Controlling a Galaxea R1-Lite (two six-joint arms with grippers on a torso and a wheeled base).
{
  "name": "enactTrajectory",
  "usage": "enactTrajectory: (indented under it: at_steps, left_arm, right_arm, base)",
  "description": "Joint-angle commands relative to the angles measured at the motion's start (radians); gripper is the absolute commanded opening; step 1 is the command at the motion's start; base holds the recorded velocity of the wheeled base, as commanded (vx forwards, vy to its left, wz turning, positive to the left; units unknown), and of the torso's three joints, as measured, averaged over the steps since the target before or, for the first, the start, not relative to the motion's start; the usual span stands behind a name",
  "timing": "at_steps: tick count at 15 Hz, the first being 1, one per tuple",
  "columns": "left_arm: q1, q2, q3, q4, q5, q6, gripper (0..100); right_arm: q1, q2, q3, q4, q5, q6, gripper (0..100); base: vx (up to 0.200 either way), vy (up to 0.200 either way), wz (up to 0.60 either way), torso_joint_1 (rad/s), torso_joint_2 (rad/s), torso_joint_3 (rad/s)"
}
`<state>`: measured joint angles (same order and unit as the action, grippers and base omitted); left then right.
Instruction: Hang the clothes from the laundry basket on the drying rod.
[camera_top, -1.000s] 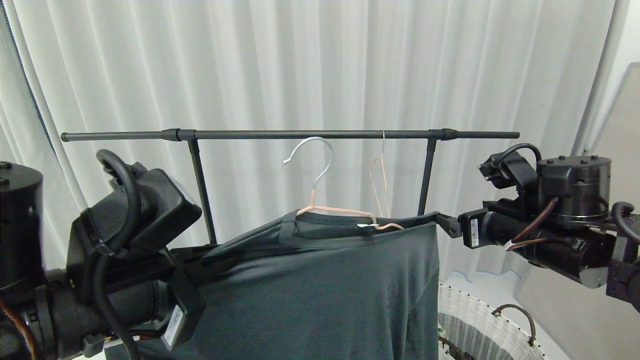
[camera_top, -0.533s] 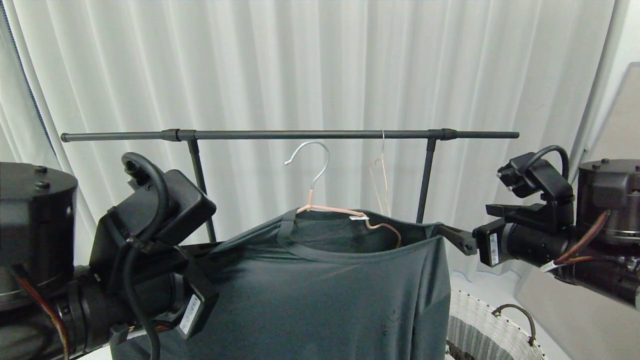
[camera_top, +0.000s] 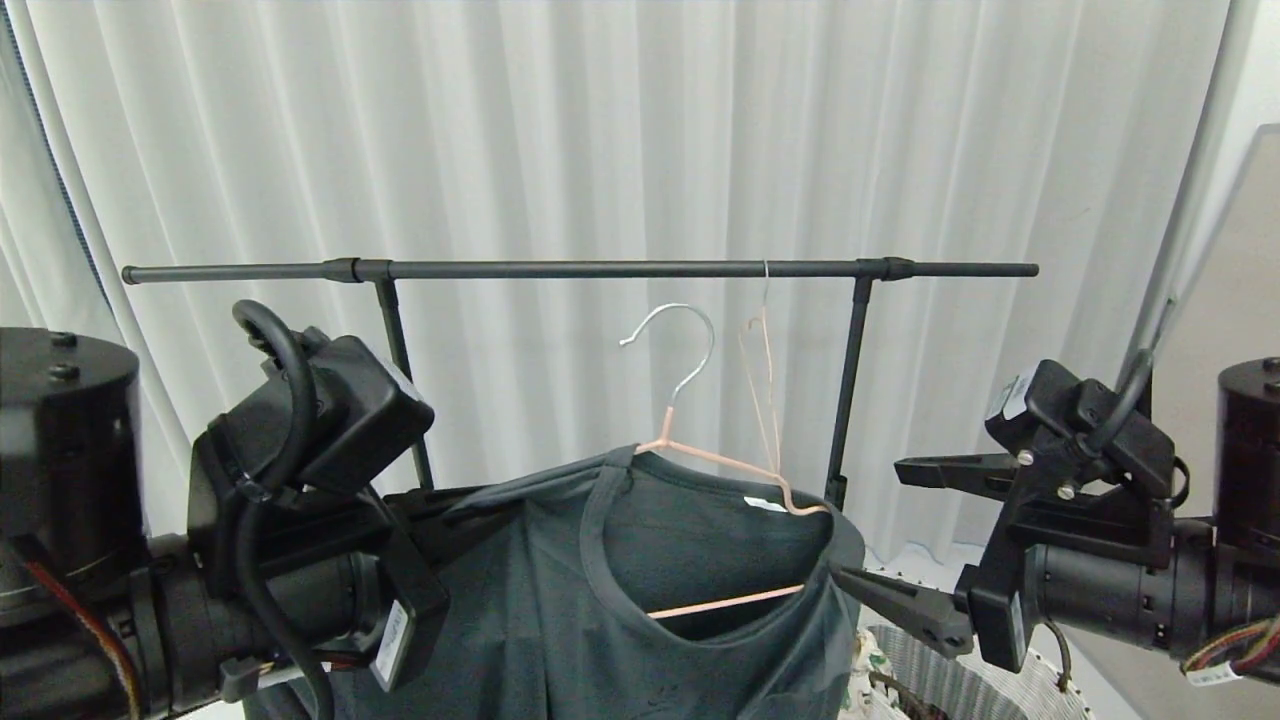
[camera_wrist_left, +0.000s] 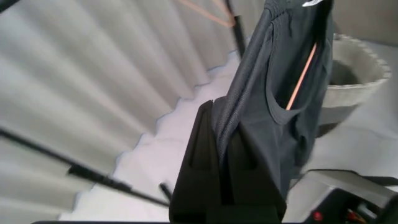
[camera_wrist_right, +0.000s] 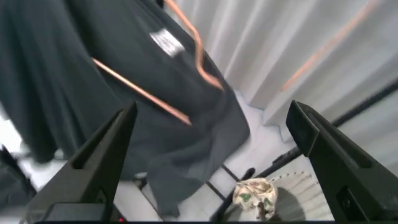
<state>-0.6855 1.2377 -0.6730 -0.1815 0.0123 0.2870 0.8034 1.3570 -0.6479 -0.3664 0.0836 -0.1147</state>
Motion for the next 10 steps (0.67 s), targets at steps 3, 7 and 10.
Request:
enactTrajectory:
  at_steps: [3,7,10]
  left_arm:
    - [-0.011,-0.037,0.069,-0.052,-0.094,0.020,0]
    - [-0.088,-0.073,0.079,-0.062,-0.109,0.029,0]
    - [-0.109,-0.084,0.081,-0.069,-0.109,0.087,0]
  right_arm:
    - [0.008,-0.006,-0.105,0.132,0.142,-0.031,100]
    - [0.028,0.025,-0.199,0.299,0.314,-0.031,100]
    - [0.045,0.057,-0.239,0.388,0.361,-0.030,100]
  base:
    - [0.000,0.000,0.00,0.000,0.00,0.000]
    - [0.000,0.000,0.00,0.000,0.00,0.000]
    - [0.000,0.000,0.00,0.000,0.00,0.000]
